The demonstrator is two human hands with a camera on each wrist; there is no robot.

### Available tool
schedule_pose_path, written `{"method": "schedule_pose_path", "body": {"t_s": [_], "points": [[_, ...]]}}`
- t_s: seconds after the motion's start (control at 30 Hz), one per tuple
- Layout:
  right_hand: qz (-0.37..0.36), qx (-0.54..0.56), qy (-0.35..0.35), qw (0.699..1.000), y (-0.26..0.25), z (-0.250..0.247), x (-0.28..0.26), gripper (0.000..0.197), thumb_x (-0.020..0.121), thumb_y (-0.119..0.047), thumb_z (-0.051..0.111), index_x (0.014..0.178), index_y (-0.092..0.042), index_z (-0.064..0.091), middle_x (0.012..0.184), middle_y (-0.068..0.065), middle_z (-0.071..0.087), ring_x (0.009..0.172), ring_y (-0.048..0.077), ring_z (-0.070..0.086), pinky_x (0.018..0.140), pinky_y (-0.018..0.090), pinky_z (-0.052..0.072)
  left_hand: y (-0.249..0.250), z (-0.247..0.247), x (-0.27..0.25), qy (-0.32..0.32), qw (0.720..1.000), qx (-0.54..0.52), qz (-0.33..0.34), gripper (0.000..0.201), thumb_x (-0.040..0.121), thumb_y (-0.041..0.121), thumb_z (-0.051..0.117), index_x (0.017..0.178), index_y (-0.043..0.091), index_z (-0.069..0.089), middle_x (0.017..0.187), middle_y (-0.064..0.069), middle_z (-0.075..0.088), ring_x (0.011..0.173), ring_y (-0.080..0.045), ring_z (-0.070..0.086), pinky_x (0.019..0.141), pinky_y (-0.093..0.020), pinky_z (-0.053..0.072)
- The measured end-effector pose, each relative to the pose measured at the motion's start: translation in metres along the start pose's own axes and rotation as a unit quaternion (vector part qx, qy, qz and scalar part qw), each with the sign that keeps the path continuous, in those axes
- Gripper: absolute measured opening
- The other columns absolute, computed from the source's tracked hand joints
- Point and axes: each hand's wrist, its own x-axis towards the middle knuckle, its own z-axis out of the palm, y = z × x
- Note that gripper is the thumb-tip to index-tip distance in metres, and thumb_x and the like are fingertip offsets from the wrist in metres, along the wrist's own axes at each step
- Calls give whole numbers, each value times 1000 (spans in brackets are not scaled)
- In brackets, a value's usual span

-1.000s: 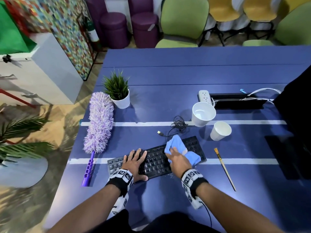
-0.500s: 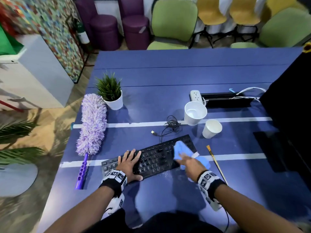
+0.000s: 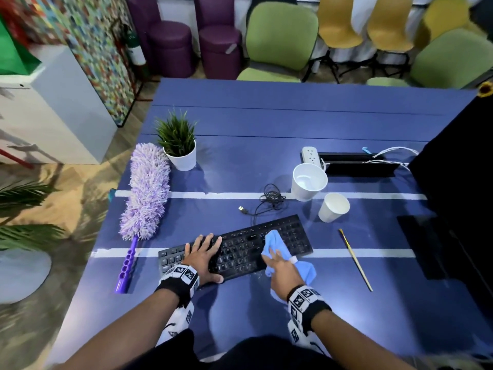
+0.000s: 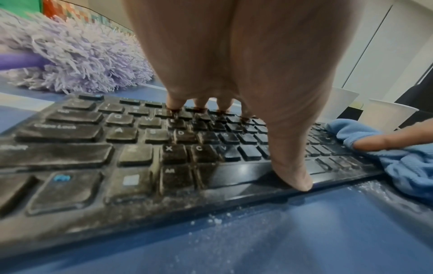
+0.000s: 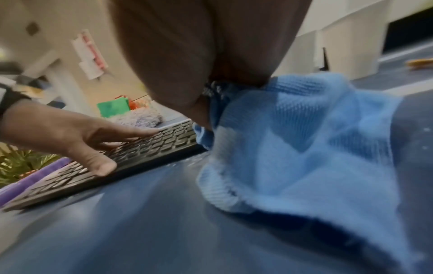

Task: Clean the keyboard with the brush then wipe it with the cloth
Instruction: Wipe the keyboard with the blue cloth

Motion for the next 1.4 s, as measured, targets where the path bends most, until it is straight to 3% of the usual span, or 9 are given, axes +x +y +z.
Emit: {"method": "schedule_pose_path", "body": {"t_s": [0.07,0.2,0.43,0.67,0.77,0.9,1.03,1.23,1.4], "points": [[29,-2,29,999,16,-11,12,70,85,8,48,147,-19,34,152,14,32,126,30,51,91,26,45,1,-1,0,0,1000,-2,0,116,65,63,70,150,37,-3,161,2,-8,147,-28,-10,115,-53,-6],[102,-34,77,991,12,-16,16,71,85,1,52,148,-24,34,155,13,26,134,31,41,99,34,43,1,-1,-3,4,1000,2,-4,116,64,62,72,151,37,-2,161,2,-8,147,-28,-8,115,-54,-4],[-75,-87,-55,992,-48,27,9,70,89,0,49,152,-18,24,162,9,11,149,25,10,119,35,23,-1,-5,-11,-7,1000,1,8,120,67,58,73,152,27,-6,160,-2,-13,147,-27,-12,116,-50,-4],[38,2,155,987,-42,-17,46,54,82,-21,46,135,-11,53,139,16,51,134,31,40,107,36,37,-86,-3,-54,15,995,51,-83,146,49,74,72,150,14,-14,160,-5,-12,147,-28,-8,118,-49,1],[80,-18,122,989,-52,-5,58,51,90,-13,47,141,-11,45,150,21,36,143,33,26,113,40,32,-112,2,-67,-7,998,30,-51,139,55,68,73,150,17,-14,160,0,-13,148,-26,4,118,-47,13],[50,-40,91,994,-99,33,72,57,93,-4,42,149,-11,30,160,16,14,149,25,13,120,30,16,-115,4,-65,-5,999,44,-28,136,57,71,69,150,18,-14,160,0,-15,148,-22,-3,117,-48,-4],[-42,-44,15,998,-128,58,73,61,90,2,44,147,-17,37,160,8,22,147,20,23,117,29,25,-124,5,-68,18,998,52,-12,135,54,78,64,151,20,-10,161,3,-8,148,-20,-1,115,-47,-11],[124,-53,98,986,-101,23,84,59,90,-6,46,146,-19,36,151,16,33,135,32,39,106,40,37,-126,1,-71,41,997,63,-4,135,54,81,61,152,16,-6,161,-1,-1,148,-25,-5,116,-49,-14],[91,-40,79,992,-162,56,80,50,93,-11,48,142,-17,45,150,15,40,136,31,40,109,38,32,-133,3,-67,24,997,64,-24,148,46,90,55,151,7,-7,161,-8,0,147,-28,-13,115,-52,-16]]}}
